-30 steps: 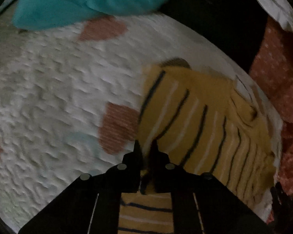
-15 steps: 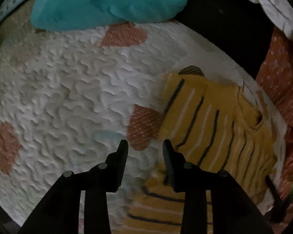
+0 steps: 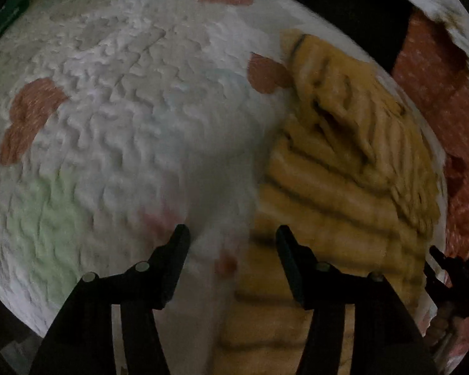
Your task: Fold small clothes
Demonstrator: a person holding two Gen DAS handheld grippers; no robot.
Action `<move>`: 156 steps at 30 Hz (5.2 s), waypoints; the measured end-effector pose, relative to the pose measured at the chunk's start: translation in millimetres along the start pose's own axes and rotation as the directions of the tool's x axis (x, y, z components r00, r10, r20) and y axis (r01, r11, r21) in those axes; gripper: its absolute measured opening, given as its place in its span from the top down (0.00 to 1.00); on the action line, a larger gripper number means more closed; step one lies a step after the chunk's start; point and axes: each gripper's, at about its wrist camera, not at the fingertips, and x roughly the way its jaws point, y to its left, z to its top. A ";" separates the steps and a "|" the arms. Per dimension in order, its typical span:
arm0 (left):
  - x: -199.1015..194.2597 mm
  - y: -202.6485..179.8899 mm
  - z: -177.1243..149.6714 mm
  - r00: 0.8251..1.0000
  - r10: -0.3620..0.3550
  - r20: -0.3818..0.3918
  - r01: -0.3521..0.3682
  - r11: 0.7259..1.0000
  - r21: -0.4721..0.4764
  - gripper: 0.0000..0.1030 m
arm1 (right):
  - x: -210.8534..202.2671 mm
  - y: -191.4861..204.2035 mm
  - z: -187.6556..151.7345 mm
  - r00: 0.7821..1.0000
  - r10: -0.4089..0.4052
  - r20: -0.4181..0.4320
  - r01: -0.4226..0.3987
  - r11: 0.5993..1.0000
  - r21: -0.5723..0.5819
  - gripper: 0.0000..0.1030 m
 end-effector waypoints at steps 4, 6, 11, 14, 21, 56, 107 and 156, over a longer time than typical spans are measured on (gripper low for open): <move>-11.5 6.7 -49.1 0.998 -0.064 -0.007 0.064 0.998 0.023 0.45 | -15.6 -15.2 -57.2 1.000 0.027 0.011 -0.027 0.999 -0.018 0.54; -15.3 6.1 -69.9 0.996 -0.086 -0.023 0.087 0.995 0.056 0.45 | -23.9 -20.1 -80.3 0.999 0.048 -0.017 -0.048 0.999 -0.013 0.54; -16.3 8.4 -116.7 0.980 -0.170 -0.100 0.177 0.981 0.075 0.43 | -40.1 -43.0 -131.2 0.988 0.142 -0.058 -0.139 0.989 0.046 0.54; -16.6 9.4 -142.2 0.968 -0.215 -0.127 0.223 0.974 0.050 0.43 | -45.1 -51.4 -155.3 0.983 0.170 -0.071 -0.166 0.984 0.056 0.54; -10.9 2.6 -164.3 0.954 -0.251 -0.164 0.256 0.967 0.012 0.42 | -45.9 -45.1 -191.9 0.986 0.140 -0.094 -0.140 0.990 0.004 0.54; -120.4 0.9 -158.3 0.937 -0.346 -0.042 0.338 0.932 -0.132 0.90 | -129.5 13.7 -204.1 0.978 0.173 -0.112 -0.192 0.963 -0.190 0.91; 44.1 -63.1 102.2 0.992 -0.117 0.034 0.120 0.987 -0.106 0.55 | 60.5 72.2 32.4 0.993 0.068 0.097 -0.051 0.984 -0.173 0.55; 1.1 2.3 -33.0 0.934 -0.355 -0.035 0.327 0.892 -0.312 0.86 | 250.4 364.3 -183.7 0.761 -0.645 0.070 0.261 0.206 -0.943 0.76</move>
